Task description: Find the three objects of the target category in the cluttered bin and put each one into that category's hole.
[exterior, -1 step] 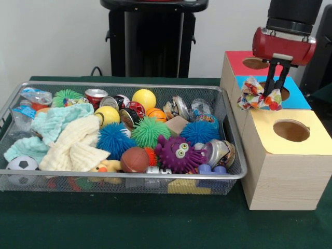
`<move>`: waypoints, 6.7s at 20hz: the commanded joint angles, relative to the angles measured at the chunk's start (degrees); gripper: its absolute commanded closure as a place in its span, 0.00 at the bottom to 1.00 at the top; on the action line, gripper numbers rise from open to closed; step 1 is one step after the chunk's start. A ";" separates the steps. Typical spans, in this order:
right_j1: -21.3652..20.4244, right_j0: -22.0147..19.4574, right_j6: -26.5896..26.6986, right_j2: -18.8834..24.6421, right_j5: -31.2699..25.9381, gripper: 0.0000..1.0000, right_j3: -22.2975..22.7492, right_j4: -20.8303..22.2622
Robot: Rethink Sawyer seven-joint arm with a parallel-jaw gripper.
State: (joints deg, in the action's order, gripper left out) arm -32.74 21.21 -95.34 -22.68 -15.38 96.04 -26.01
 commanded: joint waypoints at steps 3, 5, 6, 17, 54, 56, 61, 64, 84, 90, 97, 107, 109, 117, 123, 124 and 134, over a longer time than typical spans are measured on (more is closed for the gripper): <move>3.07 -0.25 -16.68 -1.78 -14.94 1.00 -8.46 -1.49; 3.90 0.36 -17.71 -3.04 -17.01 1.00 -10.66 -1.45; 4.32 0.67 -18.33 -3.71 -18.56 1.00 -11.97 -1.39; 6.84 3.23 -22.49 -7.14 -25.57 1.00 -18.34 -1.79; 9.83 -0.95 -20.38 -3.47 -20.61 1.00 -20.21 1.94; 10.25 -0.75 -20.76 -3.57 -19.76 1.00 -20.18 1.98; 11.90 0.47 -22.54 -4.42 -17.91 1.00 -20.46 1.89; 12.82 1.13 -23.39 -4.84 -17.02 1.00 -20.67 1.73; 15.35 2.31 -26.64 -7.88 -22.46 1.00 -27.06 0.02; 16.16 2.06 -26.23 -7.51 -20.63 1.00 -27.14 -0.17; 16.21 1.26 -24.59 -5.89 -16.03 1.00 -24.72 0.26; 17.20 1.41 -23.89 -5.44 -12.85 1.00 -23.26 0.90; 17.85 1.56 -23.95 -5.75 -12.63 1.00 -23.54 1.01; 19.23 1.70 -23.84 -6.16 -11.01 1.00 -23.72 1.10; 18.90 1.72 -23.93 -6.14 -14.60 1.00 -23.43 0.64; 18.94 1.77 -23.81 -6.19 -15.29 1.00 -23.51 0.72; 18.63 2.11 -22.96 -5.47 -16.97 1.00 -22.18 1.17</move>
State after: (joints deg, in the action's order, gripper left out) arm -16.06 23.97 -106.04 -33.20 -28.16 69.39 -25.28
